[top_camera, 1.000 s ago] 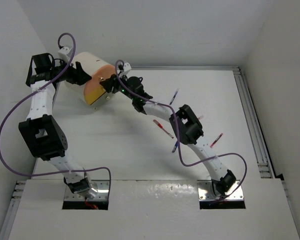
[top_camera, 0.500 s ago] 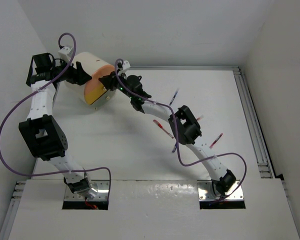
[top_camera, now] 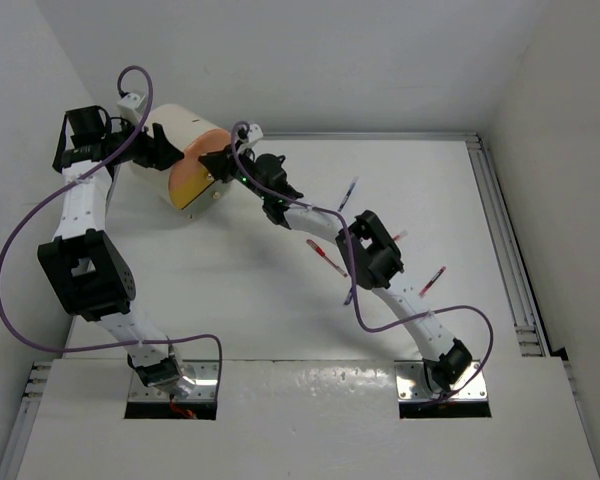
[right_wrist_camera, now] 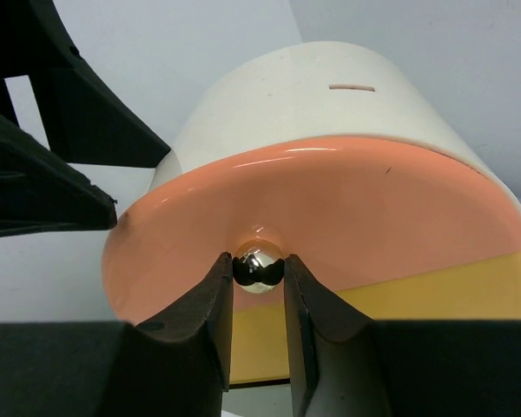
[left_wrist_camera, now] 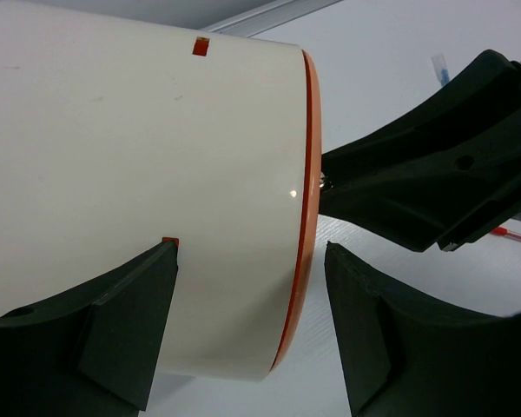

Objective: Sort the stationery into containers
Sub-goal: Open the drawer in the storage box.

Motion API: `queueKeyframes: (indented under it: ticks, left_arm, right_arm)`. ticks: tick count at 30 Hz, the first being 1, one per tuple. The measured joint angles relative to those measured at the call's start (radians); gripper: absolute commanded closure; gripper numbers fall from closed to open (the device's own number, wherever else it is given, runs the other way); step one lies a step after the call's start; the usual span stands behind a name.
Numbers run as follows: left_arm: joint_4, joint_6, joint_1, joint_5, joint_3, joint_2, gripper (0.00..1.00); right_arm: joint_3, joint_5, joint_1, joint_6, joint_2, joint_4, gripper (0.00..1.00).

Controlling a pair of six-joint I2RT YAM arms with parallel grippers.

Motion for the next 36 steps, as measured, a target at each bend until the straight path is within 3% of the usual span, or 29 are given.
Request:
queueKeyframes:
  ticks: [22, 36]
  left_arm:
    - [0.016, -0.056, -0.004, -0.016, 0.001, -0.002, 0.26]
    - [-0.083, -0.026, -0.019, -0.076, 0.054, -0.002, 0.25]
  right_arm:
    - [-0.472, -0.095, -0.042, 0.004, -0.287, 0.12, 1.0]
    - [-0.492, -0.125, -0.053, 0.018, -0.301, 0.121, 1.0]
